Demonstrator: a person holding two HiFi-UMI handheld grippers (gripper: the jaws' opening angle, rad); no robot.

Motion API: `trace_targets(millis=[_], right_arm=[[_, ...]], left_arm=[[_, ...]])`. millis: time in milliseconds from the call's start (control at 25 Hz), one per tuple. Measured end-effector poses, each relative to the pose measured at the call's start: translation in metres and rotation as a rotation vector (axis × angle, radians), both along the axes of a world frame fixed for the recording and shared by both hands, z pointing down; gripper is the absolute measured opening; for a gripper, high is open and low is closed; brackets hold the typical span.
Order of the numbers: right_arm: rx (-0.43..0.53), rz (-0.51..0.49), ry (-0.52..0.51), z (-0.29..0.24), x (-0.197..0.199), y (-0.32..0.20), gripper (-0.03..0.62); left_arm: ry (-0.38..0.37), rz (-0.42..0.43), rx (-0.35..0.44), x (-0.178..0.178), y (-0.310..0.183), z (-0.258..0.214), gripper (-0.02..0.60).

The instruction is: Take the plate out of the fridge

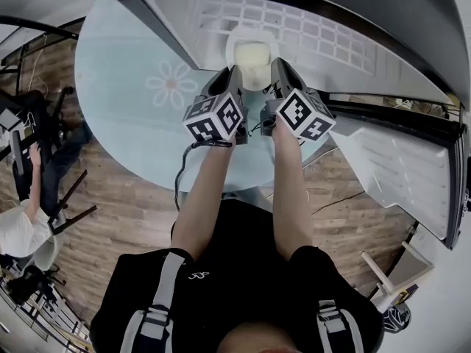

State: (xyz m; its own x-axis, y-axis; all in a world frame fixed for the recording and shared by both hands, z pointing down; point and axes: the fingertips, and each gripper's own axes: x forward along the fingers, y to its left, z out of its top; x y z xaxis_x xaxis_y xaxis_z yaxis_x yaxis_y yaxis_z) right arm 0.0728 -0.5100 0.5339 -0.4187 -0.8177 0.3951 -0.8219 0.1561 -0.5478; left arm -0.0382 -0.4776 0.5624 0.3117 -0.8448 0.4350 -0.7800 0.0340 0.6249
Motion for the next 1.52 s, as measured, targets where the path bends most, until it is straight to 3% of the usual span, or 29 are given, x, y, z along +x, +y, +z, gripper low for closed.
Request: trace_targets(millis=[440, 880, 1520], right_arm=[[0.055, 0.029, -0.093, -0.034, 0.011, 0.046, 0.037], [0.117, 0.040, -0.145, -0.069, 0.033, 0.127, 0.040], [0.170, 0.005, -0.180, -0.089, 0.033, 0.213, 0.037]], left_arm=[[-0.014, 0.010, 0.088, 0.006, 0.036, -0.047, 0.066], [-0.065, 0.026, 0.175, 0.025, 0.109, -0.092, 0.058], [-0.108, 0.010, 0.202, 0.027, 0.199, -0.109, 0.064]])
